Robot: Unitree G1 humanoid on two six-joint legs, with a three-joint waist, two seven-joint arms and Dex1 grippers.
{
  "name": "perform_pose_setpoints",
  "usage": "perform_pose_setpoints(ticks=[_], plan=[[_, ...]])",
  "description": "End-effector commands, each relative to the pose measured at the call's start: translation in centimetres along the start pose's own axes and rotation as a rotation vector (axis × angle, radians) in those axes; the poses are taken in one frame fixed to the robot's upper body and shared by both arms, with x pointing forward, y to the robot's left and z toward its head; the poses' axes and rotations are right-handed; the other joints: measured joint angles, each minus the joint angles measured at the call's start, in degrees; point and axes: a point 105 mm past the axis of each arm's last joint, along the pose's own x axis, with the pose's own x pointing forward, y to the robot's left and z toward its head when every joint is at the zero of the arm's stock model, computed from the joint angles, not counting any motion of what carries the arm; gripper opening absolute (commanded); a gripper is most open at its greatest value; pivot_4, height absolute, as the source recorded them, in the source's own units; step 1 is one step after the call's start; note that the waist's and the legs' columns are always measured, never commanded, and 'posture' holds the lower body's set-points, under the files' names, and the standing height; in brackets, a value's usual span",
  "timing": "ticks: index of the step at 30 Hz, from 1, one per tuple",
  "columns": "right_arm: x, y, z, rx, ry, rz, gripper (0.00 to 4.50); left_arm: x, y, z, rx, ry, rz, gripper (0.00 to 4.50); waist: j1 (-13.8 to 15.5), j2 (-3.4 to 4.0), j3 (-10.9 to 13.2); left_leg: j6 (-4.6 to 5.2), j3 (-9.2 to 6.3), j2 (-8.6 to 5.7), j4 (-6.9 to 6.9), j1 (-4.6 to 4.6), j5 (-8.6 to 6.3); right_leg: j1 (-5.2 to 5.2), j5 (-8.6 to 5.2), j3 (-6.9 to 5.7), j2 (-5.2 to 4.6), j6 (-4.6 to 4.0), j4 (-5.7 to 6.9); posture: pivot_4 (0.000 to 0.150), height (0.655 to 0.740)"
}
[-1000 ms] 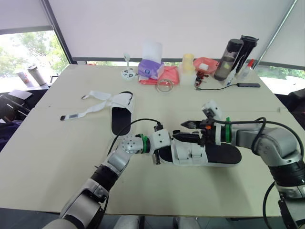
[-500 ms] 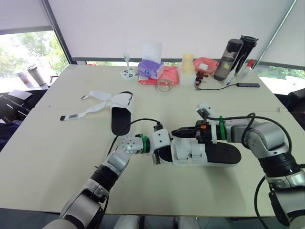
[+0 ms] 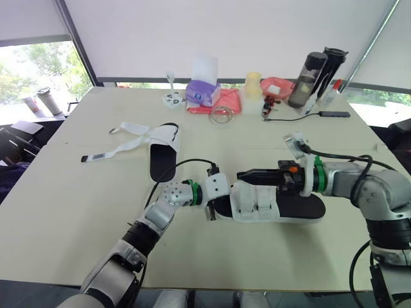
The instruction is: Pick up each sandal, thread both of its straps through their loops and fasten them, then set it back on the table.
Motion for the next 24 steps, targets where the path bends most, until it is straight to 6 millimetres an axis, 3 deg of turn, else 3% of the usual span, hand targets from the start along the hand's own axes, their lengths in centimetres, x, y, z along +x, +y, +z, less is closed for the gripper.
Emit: perform_pose_setpoints(ticks=[1, 15, 24], plan=[[-0.6, 0.9, 2.6, -0.082, -0.108, -0.007, 0.05, -1.2, -2.4, -6.8, -0.114, 0.258, -0.050, 0.00, -0.02, 0.00, 0.00, 0.00, 0.00, 0.00, 0.00, 0.00, 0.00, 0.00, 0.00, 0.00, 0.00, -0.01, 0.00, 0.150, 0.7400], [0.3, -4.9, 0.7, -0.073, -0.022, -0.294, 0.05, -1.0, -2.4, -6.8, -0.118, 0.256, -0.049, 0.00, -0.08, 0.02, -0.01, 0.00, 0.01, -0.01, 0.01, 0.03, 0.00, -0.01, 0.01, 0.01, 0.02, -0.01, 0.05, 0.150, 0.7400], [0.9, -6.7, -0.1, -0.106, 0.058, -0.359, 0.05, -1.0, -2.4, -6.8, -0.123, 0.254, -0.040, 0.00, -0.09, 0.02, -0.01, 0.00, 0.00, -0.02, 0.02, 0.12, 0.00, 0.02, 0.01, 0.01, 0.06, -0.01, 0.12, 0.150, 0.7400]])
